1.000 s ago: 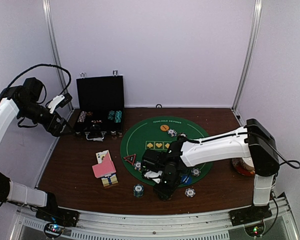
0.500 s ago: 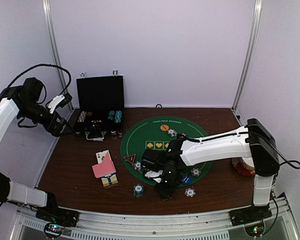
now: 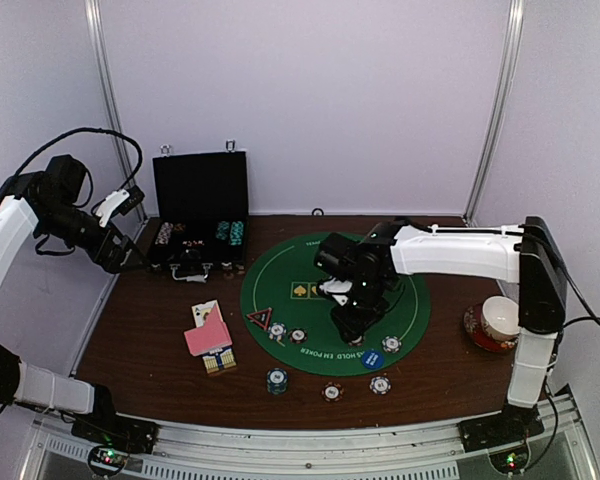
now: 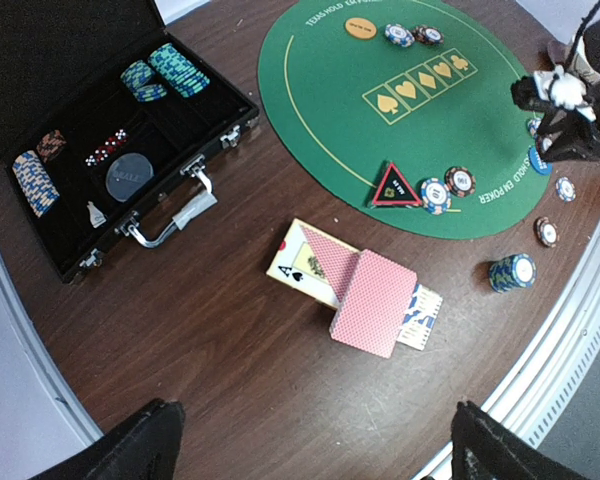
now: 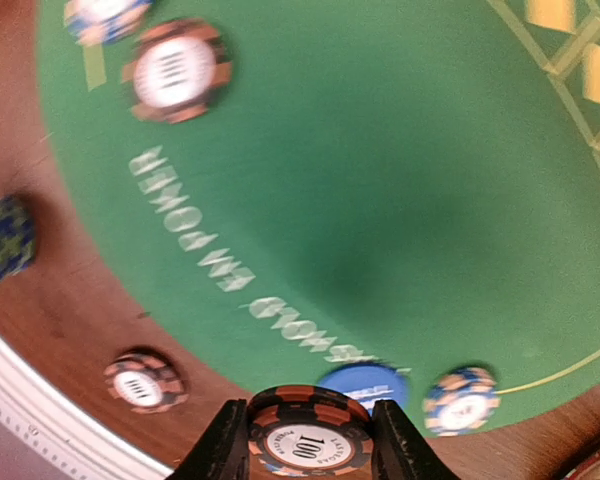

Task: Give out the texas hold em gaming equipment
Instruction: Place the poker chips pile in the small blind area.

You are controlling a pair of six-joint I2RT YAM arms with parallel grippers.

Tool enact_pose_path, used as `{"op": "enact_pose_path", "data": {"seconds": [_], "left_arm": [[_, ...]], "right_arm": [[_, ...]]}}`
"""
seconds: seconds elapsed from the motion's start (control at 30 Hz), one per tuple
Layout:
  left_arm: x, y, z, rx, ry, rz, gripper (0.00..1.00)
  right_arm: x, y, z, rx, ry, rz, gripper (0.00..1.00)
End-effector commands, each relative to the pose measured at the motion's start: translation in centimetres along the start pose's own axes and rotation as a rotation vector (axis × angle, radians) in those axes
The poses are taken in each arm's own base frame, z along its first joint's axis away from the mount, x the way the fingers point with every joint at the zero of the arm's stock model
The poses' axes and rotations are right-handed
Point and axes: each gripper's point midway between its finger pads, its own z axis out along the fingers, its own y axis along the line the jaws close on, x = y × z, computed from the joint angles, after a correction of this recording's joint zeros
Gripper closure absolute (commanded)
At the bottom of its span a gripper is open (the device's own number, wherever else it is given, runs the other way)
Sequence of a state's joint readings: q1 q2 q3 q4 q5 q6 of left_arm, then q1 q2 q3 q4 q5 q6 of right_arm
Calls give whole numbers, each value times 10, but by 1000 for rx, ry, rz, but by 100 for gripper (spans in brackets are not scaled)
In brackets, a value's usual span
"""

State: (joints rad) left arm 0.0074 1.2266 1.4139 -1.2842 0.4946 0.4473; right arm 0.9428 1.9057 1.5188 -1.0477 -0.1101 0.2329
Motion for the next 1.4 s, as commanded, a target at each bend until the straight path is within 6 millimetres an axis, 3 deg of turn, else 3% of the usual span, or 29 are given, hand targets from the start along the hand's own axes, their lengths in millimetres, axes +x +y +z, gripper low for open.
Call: {"op": "enact_pose_path", "data": {"seconds": [0.0,0.23,0.43,0.7,0.77,0.9,1.13,1.2,1.27,1.37], "left_arm": [[-7,-2,-7,-3,-30,17,2],[-8,-2,-7,3,-33,19,2],[-8,-2,-6,7,-31,20,3],[-8,-1,-4,12,-28,19,2],[-7,-1,-3,14,-26,18,2],[-6,-1,-2,13,-21,20,2],[-5,0,-1,14,-18,21,2],[-5,0,-1,12,-17,21,2],[-5,0,-1,12,-19,21,2],[-5,0,-2,11,-19,21,2]], "right_arm": [[3,-60,-6,109,2,129,90],[26,-133,1,177,33,338,90],[43,-155,18,188,61,425,89],[58,-159,40,197,100,454,86],[59,-161,42,204,103,462,78],[58,-162,39,203,95,469,48],[34,-159,-6,203,-3,450,27],[22,-153,-25,214,-42,428,26],[6,-137,-42,201,-95,385,24],[-24,-88,-64,145,-180,264,22]]}}
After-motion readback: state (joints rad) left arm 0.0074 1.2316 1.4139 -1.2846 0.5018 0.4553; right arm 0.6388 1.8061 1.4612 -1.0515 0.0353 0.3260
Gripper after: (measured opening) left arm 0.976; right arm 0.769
